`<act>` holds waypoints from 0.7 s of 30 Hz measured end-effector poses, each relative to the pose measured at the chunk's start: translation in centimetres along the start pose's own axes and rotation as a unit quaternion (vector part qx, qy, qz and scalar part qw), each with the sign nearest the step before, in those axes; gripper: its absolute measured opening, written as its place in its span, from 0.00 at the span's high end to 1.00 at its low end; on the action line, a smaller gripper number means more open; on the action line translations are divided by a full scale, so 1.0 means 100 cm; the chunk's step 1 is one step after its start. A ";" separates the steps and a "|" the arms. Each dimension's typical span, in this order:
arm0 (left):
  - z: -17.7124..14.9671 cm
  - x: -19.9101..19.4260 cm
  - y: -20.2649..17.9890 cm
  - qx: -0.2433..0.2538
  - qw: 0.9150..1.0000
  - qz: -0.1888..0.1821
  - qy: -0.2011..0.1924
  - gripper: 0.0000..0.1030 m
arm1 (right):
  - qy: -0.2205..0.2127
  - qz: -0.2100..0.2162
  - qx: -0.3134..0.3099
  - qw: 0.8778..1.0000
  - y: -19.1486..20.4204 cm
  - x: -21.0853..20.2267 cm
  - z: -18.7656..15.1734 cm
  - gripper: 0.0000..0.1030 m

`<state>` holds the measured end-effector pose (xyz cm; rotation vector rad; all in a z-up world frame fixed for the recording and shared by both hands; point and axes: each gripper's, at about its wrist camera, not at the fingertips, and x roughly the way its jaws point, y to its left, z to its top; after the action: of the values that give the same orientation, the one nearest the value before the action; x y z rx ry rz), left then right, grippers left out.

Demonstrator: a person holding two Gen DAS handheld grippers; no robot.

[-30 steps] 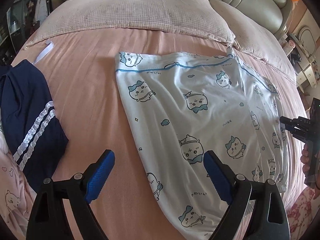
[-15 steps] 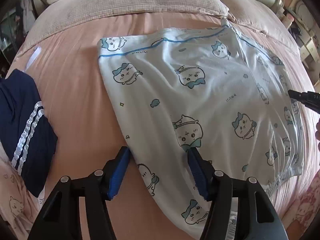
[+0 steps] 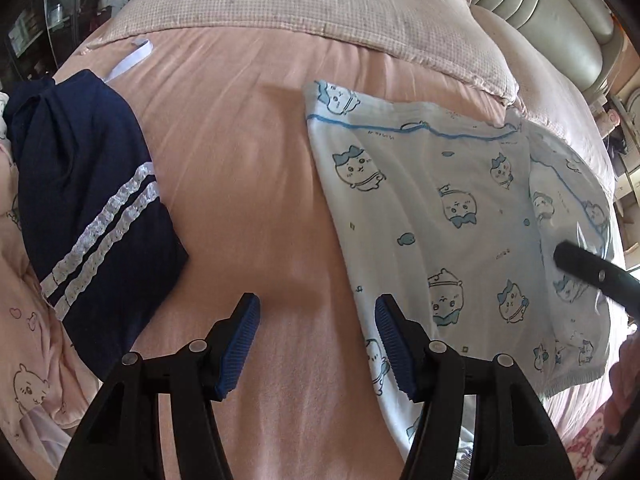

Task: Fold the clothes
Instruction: 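Grasp the pants edge with the right gripper and fold it over toward the left gripper, then lift the elastic pants cuff with the right gripper and pull it up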

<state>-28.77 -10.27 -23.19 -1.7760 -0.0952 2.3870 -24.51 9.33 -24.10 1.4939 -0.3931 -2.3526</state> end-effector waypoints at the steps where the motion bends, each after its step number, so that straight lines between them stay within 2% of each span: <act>1: -0.001 0.000 -0.001 0.002 1.000 0.002 0.002 0.44 | 0.001 -0.016 -0.008 1.000 0.007 0.002 -0.009 0.98; 2: -0.001 0.000 -0.001 0.003 1.000 0.003 0.002 0.44 | 0.001 -0.032 -0.016 0.999 0.014 0.003 -0.017 0.97; 4: -0.002 -0.001 -0.002 0.006 1.000 0.006 0.002 0.44 | -0.031 -0.068 -0.019 0.997 0.017 -0.013 -0.032 0.95; 5: -0.003 -0.002 -0.003 0.007 1.000 0.007 0.002 0.44 | -0.048 -0.084 -0.022 0.995 0.018 -0.024 -0.038 0.90; 6: -0.003 -0.002 -0.004 0.009 1.000 0.008 0.001 0.44 | -0.071 -0.099 -0.025 0.992 0.020 -0.037 -0.043 0.80; 7: -0.003 -0.003 -0.005 0.011 1.000 0.007 0.000 0.44 | -0.091 -0.110 -0.033 0.989 0.022 -0.051 -0.047 0.63; 9: -0.004 -0.006 -0.007 0.014 1.000 0.004 -0.004 0.44 | -0.123 -0.099 -0.060 0.986 0.030 -0.075 -0.050 0.49; 10: -0.004 -0.007 -0.008 0.016 1.000 0.002 -0.007 0.44 | -0.137 -0.101 -0.067 0.983 0.031 -0.086 -0.051 0.49; 12: -0.005 -0.008 -0.009 0.019 1.000 -0.002 -0.010 0.44 | -0.129 -0.162 -0.049 0.977 0.027 -0.098 -0.051 0.48; 14: -0.006 -0.008 -0.010 0.021 1.000 -0.006 -0.010 0.44 | -0.088 -0.185 -0.016 0.979 -0.004 -0.088 -0.059 0.48; 17: -0.004 -0.007 -0.012 0.024 1.000 -0.007 -0.011 0.44 | 0.013 -0.152 0.051 0.987 -0.054 -0.049 -0.080 0.48; 18: -0.004 -0.006 -0.014 0.026 1.000 -0.007 -0.012 0.44 | 0.028 -0.126 0.070 0.989 -0.063 -0.039 -0.088 0.53; 19: -0.003 -0.008 -0.015 0.027 0.999 -0.013 -0.016 0.44 | 0.032 -0.095 0.084 0.991 -0.066 -0.034 -0.093 0.62; 20: -0.003 -0.011 -0.016 0.027 0.999 -0.021 -0.022 0.44 | 0.032 -0.073 0.089 0.993 -0.063 -0.033 -0.095 0.77; 21: -0.003 -0.013 -0.017 0.028 0.999 -0.029 -0.027 0.44 | 0.029 -0.056 0.086 0.994 -0.056 -0.033 -0.094 0.78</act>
<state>-28.00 -8.84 -21.77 -1.6610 -0.0835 2.3748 -15.39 15.27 -27.54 1.6997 -0.5219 -2.4056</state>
